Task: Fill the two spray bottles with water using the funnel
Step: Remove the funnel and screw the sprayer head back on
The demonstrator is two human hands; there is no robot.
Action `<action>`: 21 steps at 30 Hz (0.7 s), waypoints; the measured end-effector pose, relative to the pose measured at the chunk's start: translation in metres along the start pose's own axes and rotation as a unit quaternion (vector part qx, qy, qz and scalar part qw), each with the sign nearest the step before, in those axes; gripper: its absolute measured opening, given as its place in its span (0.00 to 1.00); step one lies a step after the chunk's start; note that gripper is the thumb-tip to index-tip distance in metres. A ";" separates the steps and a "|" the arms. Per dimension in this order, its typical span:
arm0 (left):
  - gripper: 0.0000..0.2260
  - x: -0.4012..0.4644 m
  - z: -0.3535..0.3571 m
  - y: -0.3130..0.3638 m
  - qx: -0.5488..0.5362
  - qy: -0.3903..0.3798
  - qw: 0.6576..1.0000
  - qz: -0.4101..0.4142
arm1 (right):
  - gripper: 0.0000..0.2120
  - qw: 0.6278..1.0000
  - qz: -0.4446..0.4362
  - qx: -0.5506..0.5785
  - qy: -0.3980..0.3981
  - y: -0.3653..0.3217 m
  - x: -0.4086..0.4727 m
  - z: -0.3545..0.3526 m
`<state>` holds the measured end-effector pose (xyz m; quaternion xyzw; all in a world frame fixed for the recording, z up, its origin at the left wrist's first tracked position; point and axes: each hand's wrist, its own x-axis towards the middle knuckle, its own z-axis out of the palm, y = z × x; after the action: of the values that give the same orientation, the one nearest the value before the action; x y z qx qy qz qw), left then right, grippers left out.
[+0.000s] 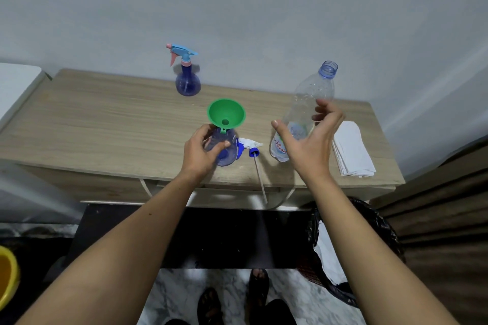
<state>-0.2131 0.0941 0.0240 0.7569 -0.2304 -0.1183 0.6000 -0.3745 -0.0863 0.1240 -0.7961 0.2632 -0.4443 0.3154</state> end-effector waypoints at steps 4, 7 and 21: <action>0.20 0.000 0.001 -0.001 -0.003 0.000 1.000 0.001 | 0.32 0.998 -0.003 0.021 -0.066 -0.007 -0.007 0.017; 0.21 -0.001 0.001 -0.001 -0.004 -0.001 1.000 0.005 | 0.23 0.991 -0.017 0.031 -0.132 -0.009 -0.013 0.033; 0.19 0.001 0.002 0.000 -0.003 0.006 1.000 0.027 | 0.06 0.965 -0.144 -0.019 -0.221 -0.015 -0.004 0.073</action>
<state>-0.2130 0.0916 0.0237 0.7493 -0.2467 -0.0987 0.6065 -0.3104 -0.0539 0.1035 -0.9098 0.0783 -0.2932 0.2832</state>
